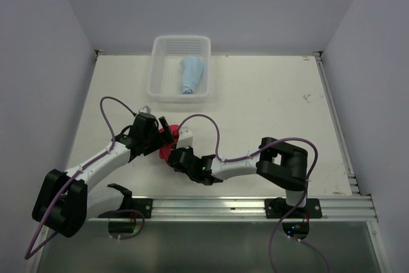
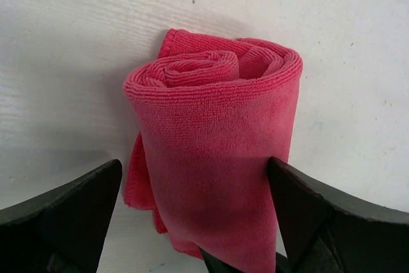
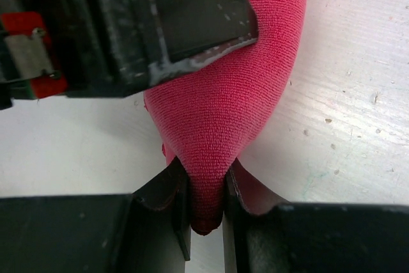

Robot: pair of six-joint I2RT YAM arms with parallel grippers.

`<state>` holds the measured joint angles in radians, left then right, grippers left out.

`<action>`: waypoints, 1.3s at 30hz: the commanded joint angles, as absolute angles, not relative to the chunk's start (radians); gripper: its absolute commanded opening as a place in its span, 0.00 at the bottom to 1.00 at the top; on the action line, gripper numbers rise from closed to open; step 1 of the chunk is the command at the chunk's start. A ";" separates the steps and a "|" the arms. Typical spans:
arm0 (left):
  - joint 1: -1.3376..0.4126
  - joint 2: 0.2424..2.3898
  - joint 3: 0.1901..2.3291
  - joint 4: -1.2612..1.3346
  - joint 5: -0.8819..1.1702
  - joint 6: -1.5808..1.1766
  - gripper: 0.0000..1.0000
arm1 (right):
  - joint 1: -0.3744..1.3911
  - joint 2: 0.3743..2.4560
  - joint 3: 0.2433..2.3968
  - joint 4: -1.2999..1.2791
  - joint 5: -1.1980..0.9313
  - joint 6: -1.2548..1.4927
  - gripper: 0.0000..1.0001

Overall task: Roll the towels
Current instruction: Place the rolled towel into the container

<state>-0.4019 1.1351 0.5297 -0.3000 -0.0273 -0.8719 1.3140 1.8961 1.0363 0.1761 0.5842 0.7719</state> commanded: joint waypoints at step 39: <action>-0.446 1.502 0.543 -0.077 -0.005 -0.612 0.41 | 1.327 1.833 1.085 0.127 0.499 0.681 0.41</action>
